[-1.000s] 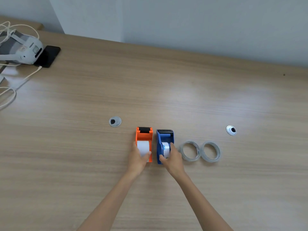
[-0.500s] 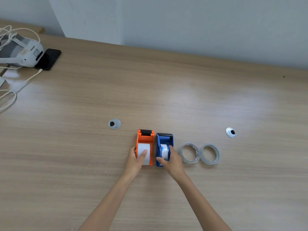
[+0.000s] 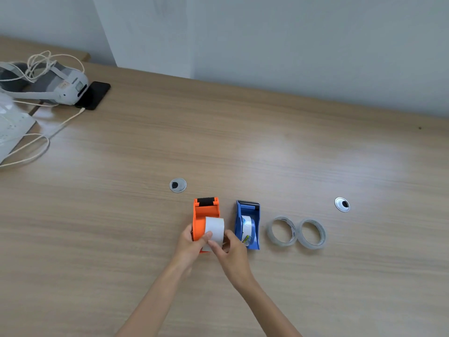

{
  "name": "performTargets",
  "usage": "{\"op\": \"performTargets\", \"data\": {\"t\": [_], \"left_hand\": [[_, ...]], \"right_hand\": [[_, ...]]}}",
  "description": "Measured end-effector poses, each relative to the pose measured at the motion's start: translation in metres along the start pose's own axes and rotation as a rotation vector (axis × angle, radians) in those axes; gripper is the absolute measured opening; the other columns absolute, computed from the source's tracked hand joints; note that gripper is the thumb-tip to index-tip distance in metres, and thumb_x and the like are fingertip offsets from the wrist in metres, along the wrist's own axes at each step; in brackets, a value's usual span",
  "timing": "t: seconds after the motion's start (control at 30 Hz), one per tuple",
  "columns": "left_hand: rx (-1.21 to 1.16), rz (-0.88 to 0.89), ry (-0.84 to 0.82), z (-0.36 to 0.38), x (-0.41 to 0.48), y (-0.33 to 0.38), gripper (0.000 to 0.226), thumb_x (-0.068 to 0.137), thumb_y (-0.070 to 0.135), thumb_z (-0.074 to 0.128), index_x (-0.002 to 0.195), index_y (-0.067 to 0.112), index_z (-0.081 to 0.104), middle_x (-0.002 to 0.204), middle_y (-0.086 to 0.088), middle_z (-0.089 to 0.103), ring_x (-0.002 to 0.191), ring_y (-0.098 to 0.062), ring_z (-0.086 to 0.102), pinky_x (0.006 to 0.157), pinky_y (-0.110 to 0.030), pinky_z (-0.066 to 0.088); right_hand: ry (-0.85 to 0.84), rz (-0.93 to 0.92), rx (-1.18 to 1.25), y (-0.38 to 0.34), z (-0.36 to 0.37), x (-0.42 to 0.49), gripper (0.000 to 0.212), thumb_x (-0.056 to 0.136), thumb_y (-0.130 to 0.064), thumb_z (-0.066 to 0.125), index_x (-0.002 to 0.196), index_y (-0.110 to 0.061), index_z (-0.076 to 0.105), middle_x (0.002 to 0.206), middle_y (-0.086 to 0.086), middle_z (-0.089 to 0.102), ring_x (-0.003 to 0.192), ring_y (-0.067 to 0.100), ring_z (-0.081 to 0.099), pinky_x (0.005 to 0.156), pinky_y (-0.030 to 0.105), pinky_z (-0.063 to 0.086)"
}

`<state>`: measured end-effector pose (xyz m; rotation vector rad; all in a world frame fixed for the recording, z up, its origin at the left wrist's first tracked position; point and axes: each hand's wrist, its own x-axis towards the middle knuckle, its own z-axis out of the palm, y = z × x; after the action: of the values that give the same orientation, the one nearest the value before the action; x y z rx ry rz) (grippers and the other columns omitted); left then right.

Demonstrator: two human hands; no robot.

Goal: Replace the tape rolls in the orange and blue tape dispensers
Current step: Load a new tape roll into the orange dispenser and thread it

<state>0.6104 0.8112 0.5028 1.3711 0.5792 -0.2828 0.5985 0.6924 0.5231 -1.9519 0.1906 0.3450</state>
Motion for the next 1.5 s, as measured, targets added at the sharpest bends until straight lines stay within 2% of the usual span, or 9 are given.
{"op": "performTargets", "data": {"t": [0.2,0.37,0.53,0.67,0.8,1.0,1.17,1.4,1.5], "left_hand": [[-0.070,-0.015,0.016,-0.020,-0.009,0.007,0.019,0.096,0.023,0.050,0.104,0.011,0.061,0.088,-0.006,0.069,0.073,-0.016,0.066,0.057,-0.021,0.054],[-0.024,0.076,0.078,-0.023,-0.017,0.013,0.019,0.097,0.010,0.046,0.084,0.005,0.058,0.067,-0.003,0.063,0.054,-0.006,0.063,0.050,-0.013,0.050],[0.045,0.117,0.077,-0.030,-0.011,0.015,0.019,0.097,0.007,0.045,0.081,0.008,0.055,0.067,-0.006,0.061,0.048,0.002,0.060,0.058,-0.021,0.050],[0.040,0.098,0.058,-0.020,-0.008,0.003,0.012,0.096,0.005,0.047,0.087,0.005,0.055,0.061,-0.002,0.063,0.045,0.002,0.060,0.053,-0.019,0.051],[0.035,0.070,0.049,-0.004,0.000,-0.010,0.013,0.096,0.007,0.047,0.085,0.006,0.053,0.063,-0.005,0.062,0.045,0.002,0.061,0.050,-0.016,0.050],[0.044,0.079,0.014,0.018,0.016,-0.013,0.010,0.097,0.003,0.044,0.095,0.009,0.052,0.069,-0.006,0.060,0.051,0.002,0.062,0.051,-0.011,0.049],[0.086,0.071,0.013,0.017,0.023,-0.023,0.018,0.096,0.006,0.047,0.087,0.020,0.053,0.069,-0.002,0.064,0.053,0.006,0.061,0.064,-0.026,0.049],[0.117,0.060,-0.014,0.013,0.024,-0.030,0.012,0.094,0.007,0.052,0.087,0.017,0.053,0.068,-0.003,0.064,0.054,0.005,0.062,0.058,-0.011,0.050],[0.118,0.031,-0.016,0.009,0.023,-0.035,0.009,0.095,0.006,0.051,0.090,0.012,0.054,0.069,-0.001,0.066,0.055,0.004,0.063,0.061,-0.015,0.051]], "right_hand": [[-0.024,0.066,0.063,-0.001,0.004,-0.002,0.016,0.085,-0.012,0.065,0.071,-0.011,0.059,0.067,-0.003,0.060,0.061,0.003,0.051,0.061,0.018,0.040],[0.031,0.144,0.076,0.002,-0.003,-0.004,0.028,0.088,-0.011,0.062,0.063,-0.016,0.050,0.057,-0.003,0.047,0.057,0.010,0.042,0.059,0.024,0.037],[0.066,0.007,-0.004,-0.012,-0.016,-0.006,0.026,0.088,-0.014,0.063,0.067,-0.012,0.047,0.057,-0.009,0.037,0.052,0.003,0.033,0.053,0.017,0.029],[0.101,-0.208,-0.253,-0.045,-0.019,0.027,0.023,0.086,-0.015,0.064,0.068,-0.017,0.051,0.062,-0.008,0.049,0.059,0.005,0.043,0.058,0.017,0.035],[0.142,-0.437,-0.669,-0.054,-0.014,0.091,0.004,0.082,-0.011,0.065,0.081,-0.007,0.064,0.079,0.010,0.065,0.078,0.028,0.056,0.070,0.038,0.043],[0.024,-0.483,-1.106,-0.025,-0.006,0.161,0.033,0.064,0.008,0.073,0.090,-0.013,0.073,0.085,0.011,0.069,0.092,0.033,0.062,0.074,0.037,0.048],[-0.077,-0.422,-1.122,-0.014,-0.002,0.179,0.029,0.080,0.013,0.054,0.102,0.000,0.067,0.111,0.020,0.062,0.116,0.035,0.048,0.087,0.039,0.039],[-0.172,-0.464,-1.104,-0.004,-0.005,0.188,0.030,0.084,-0.001,0.057,0.114,-0.004,0.060,0.120,0.015,0.056,0.120,0.032,0.044,0.101,0.034,0.031],[0.074,-0.566,-0.811,-0.010,-0.033,0.168,0.030,0.081,-0.005,0.061,0.111,-0.005,0.062,0.113,0.012,0.061,0.116,0.030,0.049,0.100,0.035,0.036]]}}
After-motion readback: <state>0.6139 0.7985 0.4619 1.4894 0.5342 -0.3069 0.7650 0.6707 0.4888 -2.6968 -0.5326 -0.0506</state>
